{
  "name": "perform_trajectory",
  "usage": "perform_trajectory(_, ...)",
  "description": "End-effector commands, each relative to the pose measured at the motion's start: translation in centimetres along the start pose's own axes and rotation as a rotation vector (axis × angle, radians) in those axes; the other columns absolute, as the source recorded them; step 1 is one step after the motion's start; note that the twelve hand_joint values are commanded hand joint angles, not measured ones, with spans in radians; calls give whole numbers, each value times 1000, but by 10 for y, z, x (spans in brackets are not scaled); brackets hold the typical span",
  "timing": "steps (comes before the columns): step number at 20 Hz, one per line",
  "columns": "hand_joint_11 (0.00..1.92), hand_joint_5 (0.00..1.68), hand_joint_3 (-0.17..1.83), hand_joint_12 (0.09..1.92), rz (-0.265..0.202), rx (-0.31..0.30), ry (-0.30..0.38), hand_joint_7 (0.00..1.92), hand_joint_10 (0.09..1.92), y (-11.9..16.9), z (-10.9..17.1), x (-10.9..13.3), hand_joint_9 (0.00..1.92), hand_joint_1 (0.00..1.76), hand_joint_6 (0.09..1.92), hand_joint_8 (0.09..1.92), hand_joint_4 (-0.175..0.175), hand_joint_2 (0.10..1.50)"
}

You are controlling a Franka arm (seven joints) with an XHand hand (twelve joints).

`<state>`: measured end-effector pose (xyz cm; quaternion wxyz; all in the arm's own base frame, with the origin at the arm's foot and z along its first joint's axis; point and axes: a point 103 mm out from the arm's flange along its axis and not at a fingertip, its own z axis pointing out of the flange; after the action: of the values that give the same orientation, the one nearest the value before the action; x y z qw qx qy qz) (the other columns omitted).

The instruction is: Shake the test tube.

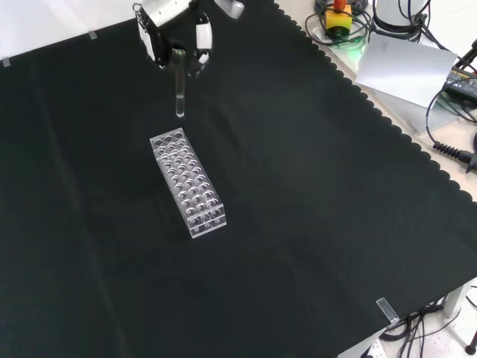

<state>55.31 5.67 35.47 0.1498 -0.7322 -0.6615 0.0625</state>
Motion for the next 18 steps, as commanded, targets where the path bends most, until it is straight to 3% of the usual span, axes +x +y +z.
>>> perform_trajectory(1,1138,1339,850,1023,129,-14,-50,1392,690,-3,-7,-69,1570,1332,597,607,-175,520)
perform_trajectory(5,1138,1339,850,1024,182,-17,-76,1392,690,-7,-10,-97,1570,1332,597,607,-175,520)
perform_trajectory(9,1137,1339,850,1024,196,-12,-76,1392,691,-7,-8,-104,1570,1332,597,607,-175,520)
perform_trajectory(18,1136,1339,850,1024,112,15,-34,1392,691,2,11,-56,1570,1332,597,607,-175,520)
